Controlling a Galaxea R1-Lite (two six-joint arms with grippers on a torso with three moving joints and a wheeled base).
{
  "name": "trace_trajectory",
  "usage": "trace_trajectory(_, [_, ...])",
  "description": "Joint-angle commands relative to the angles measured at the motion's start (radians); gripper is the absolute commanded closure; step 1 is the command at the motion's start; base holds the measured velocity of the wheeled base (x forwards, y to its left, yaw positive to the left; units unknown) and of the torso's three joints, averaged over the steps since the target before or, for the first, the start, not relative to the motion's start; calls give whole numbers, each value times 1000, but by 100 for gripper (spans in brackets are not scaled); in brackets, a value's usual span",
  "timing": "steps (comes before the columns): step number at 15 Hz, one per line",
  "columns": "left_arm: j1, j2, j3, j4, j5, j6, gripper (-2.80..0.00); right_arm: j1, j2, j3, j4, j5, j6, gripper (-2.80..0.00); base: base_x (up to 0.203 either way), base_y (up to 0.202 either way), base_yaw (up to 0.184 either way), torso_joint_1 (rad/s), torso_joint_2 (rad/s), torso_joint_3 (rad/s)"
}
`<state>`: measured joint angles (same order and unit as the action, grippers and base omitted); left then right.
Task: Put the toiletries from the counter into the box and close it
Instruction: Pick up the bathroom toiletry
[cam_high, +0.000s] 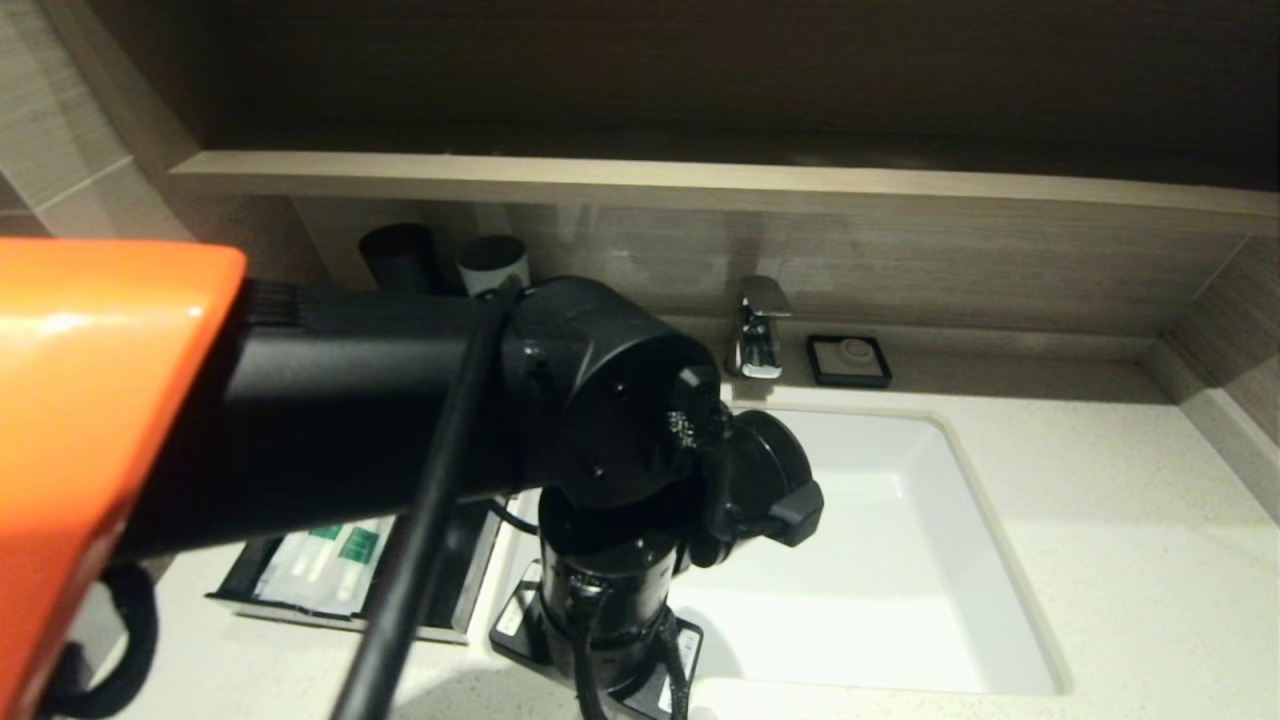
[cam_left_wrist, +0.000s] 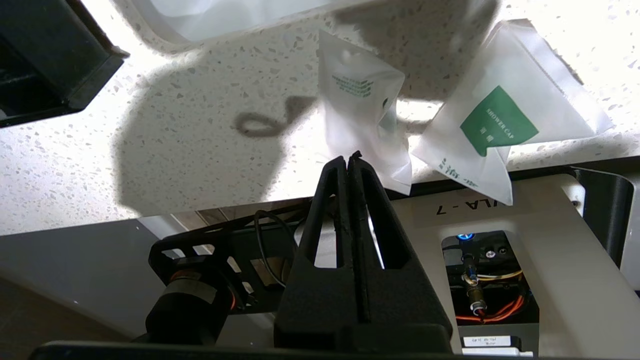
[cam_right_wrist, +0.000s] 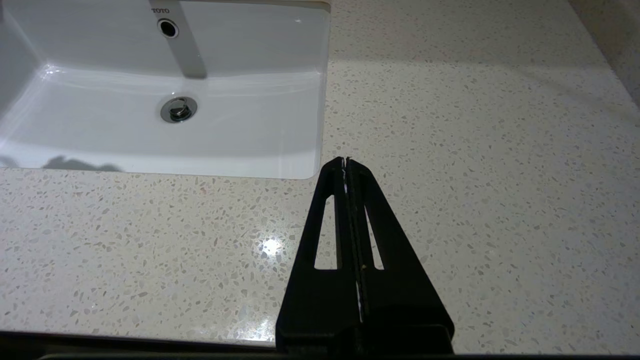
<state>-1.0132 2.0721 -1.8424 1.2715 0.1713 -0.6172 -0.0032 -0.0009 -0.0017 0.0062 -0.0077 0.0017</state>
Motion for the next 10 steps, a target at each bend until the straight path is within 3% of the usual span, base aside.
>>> trace_trajectory(1, [-1,27,-9,7,2,-1,0,0,-1,0,0,0,0,0,0,0,0,0,0,0])
trace_trajectory(3, [-1,39,-11,8,5,1,0,0,-1,0,0,0,0,0,0,0,0,0,0,0])
trace_trajectory(4, [-1,48,-11,11,7,1,-237,0,-1,0,1,0,0,0,0,0,0,0,0,0])
trace_trajectory(5, [-1,53,-11,15,12,1,-280,0,-1,0,0,0,0,0,0,0,0,0,0,0])
trace_trajectory(10, [-1,90,-38,27,20,1,-280,0,-1,0,0,0,0,0,0,0,0,0,0,0])
